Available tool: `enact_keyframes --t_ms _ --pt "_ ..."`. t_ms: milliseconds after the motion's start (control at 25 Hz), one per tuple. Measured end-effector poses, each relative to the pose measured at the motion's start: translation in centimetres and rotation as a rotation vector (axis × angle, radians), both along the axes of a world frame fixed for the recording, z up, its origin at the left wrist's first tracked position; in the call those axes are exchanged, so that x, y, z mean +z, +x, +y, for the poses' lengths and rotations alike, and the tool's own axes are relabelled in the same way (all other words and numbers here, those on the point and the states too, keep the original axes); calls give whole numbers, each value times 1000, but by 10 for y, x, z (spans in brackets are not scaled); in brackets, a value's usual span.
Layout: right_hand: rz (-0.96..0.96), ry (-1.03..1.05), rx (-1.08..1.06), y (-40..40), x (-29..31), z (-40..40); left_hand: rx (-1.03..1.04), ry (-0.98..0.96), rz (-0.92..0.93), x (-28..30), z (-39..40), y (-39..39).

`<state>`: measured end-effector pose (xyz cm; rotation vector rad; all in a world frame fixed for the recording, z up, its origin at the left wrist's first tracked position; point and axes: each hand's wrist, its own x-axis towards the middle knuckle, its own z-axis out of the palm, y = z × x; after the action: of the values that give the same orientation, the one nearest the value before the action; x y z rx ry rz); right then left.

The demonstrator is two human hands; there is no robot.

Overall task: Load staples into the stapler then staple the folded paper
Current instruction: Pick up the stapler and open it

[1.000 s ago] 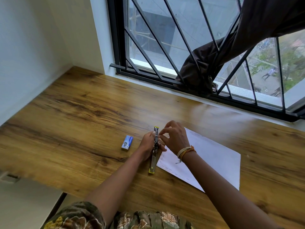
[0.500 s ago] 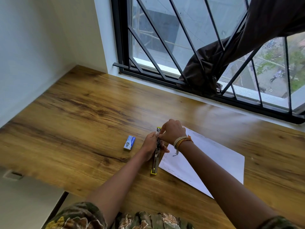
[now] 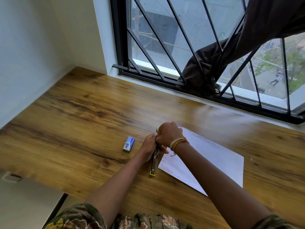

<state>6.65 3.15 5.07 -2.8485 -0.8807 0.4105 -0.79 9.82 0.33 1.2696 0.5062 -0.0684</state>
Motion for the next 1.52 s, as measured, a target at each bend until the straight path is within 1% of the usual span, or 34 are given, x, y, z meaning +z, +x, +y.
enact_keyframes --t_ms 200,280,440,520,640,680,760,920,1000,1080,1160,1200,1280,1360,1440,1520 --pt "61 89 109 11 -7 -8 -21 18 23 -4 3 2" --pt "84 161 110 12 -11 -13 -18 19 36 -2 3 2" --pt "169 234 117 15 -7 -20 0 17 47 2 1 2" --pt "203 316 77 21 -3 -21 2 -7 42 3 1 3" --pt "168 387 -99 42 -5 -22 26 -76 24 1 0 4" --pt "134 369 -147 49 -7 -22 34 -83 26 0 0 4" --pt "42 273 -174 64 -13 -22 50 -96 35 -2 0 5" --pt "-76 54 -102 85 -16 -17 87 -134 42 -6 0 7" --pt "-55 -30 -45 94 -20 -16 88 -139 46 -4 0 7" --pt "-10 -48 -4 101 -25 -18 97 -143 58 -5 0 8" --pt "3 57 -3 104 -29 -22 107 -162 75 -6 0 8" --pt "5 174 -42 103 -31 -25 110 -173 77 -5 0 8" --pt "6 473 -178 92 -30 -29 116 -185 72 -3 -2 7" --pt "34 686 -296 70 -29 -32 142 -213 56 0 -4 6" --pt "169 759 -319 44 -34 -35 197 -252 42 -1 -7 6" --pt "357 731 -305 22 -37 -36 263 -252 33 -6 -8 6"
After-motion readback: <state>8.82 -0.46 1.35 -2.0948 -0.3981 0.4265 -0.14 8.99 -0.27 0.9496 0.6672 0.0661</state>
